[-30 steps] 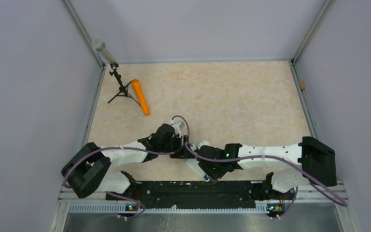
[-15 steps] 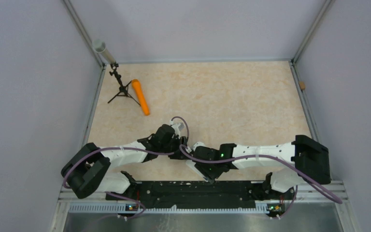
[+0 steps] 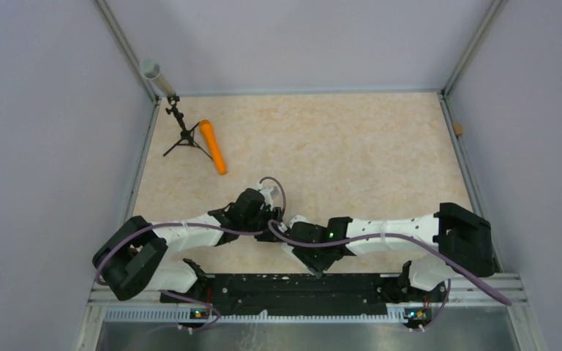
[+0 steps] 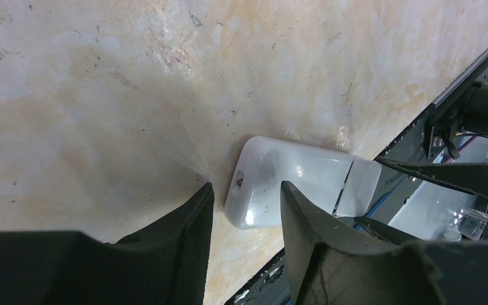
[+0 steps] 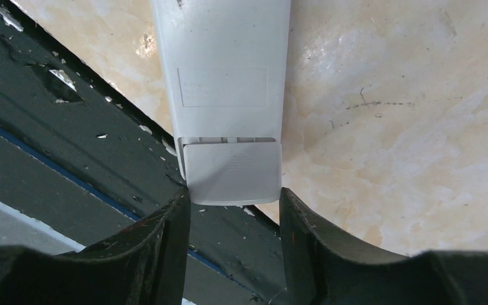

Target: Load the batteries into the remote control

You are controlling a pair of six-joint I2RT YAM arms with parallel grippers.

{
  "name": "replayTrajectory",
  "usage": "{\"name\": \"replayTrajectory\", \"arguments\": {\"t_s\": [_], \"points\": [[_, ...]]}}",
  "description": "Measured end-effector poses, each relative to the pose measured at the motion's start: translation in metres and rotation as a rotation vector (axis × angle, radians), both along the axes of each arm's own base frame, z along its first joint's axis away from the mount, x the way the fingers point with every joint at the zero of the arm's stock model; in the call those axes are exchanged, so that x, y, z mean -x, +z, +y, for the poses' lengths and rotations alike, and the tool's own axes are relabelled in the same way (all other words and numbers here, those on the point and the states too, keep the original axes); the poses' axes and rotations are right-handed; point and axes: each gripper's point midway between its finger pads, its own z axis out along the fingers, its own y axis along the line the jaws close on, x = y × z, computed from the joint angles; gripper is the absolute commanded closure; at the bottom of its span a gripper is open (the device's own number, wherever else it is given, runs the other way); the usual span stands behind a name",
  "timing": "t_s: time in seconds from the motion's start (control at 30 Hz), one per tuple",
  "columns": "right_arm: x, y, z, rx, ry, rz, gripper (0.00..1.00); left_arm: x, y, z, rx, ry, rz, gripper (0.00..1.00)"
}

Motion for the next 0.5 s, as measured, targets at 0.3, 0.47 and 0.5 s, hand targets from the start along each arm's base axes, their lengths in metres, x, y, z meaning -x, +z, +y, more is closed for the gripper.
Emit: {"name": "replayTrajectory", "arguments": {"t_s": [0.3, 0.47, 0.5], "points": [[0.0003, -0.0035, -0.0005, 0.022, 0.001, 0.006, 0.83, 0.0018, -0.0009, 0.0007, 0.001, -0.003, 0.004, 0.57], [0.0005, -0.0028, 0.0008, 0.036, 0.003, 0.009, 0.83, 0.0023, -0.0008, 0.0010, 0.002, -0.003, 0.004, 0.57], [0.0008, -0.0026, 0.0013, 0.039, 0.004, 0.009, 0.83, 0.0022, -0.0008, 0.0011, 0.002, -0.003, 0.004, 0.57]]}}
